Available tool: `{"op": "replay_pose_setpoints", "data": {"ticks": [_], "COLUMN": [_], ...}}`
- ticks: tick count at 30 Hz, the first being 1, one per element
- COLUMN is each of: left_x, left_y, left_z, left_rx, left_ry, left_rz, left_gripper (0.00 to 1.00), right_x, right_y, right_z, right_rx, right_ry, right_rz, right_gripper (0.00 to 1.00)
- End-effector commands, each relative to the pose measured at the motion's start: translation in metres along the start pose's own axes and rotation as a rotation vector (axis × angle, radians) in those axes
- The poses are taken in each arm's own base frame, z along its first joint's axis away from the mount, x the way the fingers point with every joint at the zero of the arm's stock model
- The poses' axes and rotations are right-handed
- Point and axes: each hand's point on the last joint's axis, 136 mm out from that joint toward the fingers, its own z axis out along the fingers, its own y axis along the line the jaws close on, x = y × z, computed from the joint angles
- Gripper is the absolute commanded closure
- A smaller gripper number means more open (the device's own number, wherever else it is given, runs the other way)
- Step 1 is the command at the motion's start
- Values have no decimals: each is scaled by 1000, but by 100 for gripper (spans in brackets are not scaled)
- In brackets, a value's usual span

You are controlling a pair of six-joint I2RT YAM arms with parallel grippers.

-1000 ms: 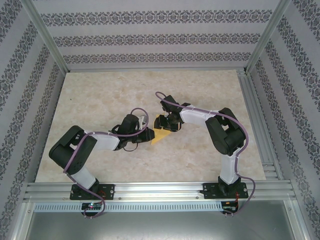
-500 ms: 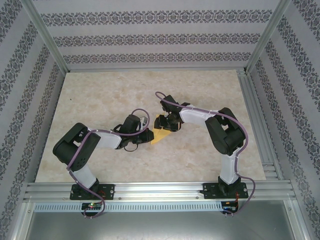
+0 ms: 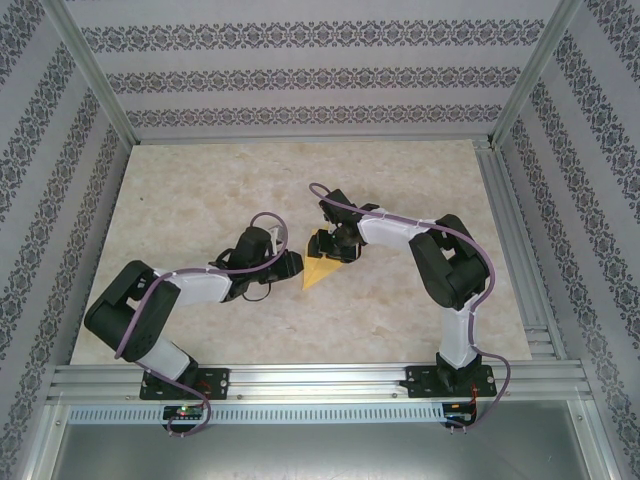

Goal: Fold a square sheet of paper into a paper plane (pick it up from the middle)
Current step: Fourth fold the wing at the center of the table.

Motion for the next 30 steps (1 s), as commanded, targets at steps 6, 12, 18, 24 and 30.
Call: {"op": "replay_pose_setpoints", "data": {"ticks": [6,12,18,24,30], "left_x": [-3,1,2,1,2], "left_y": [-2,-9,5,16,5], "left_z": [3,8,8,7,9], "left_rx": [39,77,8,-43,12], "left_ry": [-3,32,21,-2,23], "left_rz": [-26,-16,-37,-60,-39], "left_gripper": [79,80,82,82,81], "right_x": [47,48,47,49,49], "right_y": [-84,-93,-95,-95,-95], "right_z": [43,44,44,45,46], "right_rx": [290,339,346,346,346], "right_ry": [171,167,165,170,174], "right_rz": [-7,25,30,28,24], "right_gripper": [41,48,50,52,53]}}
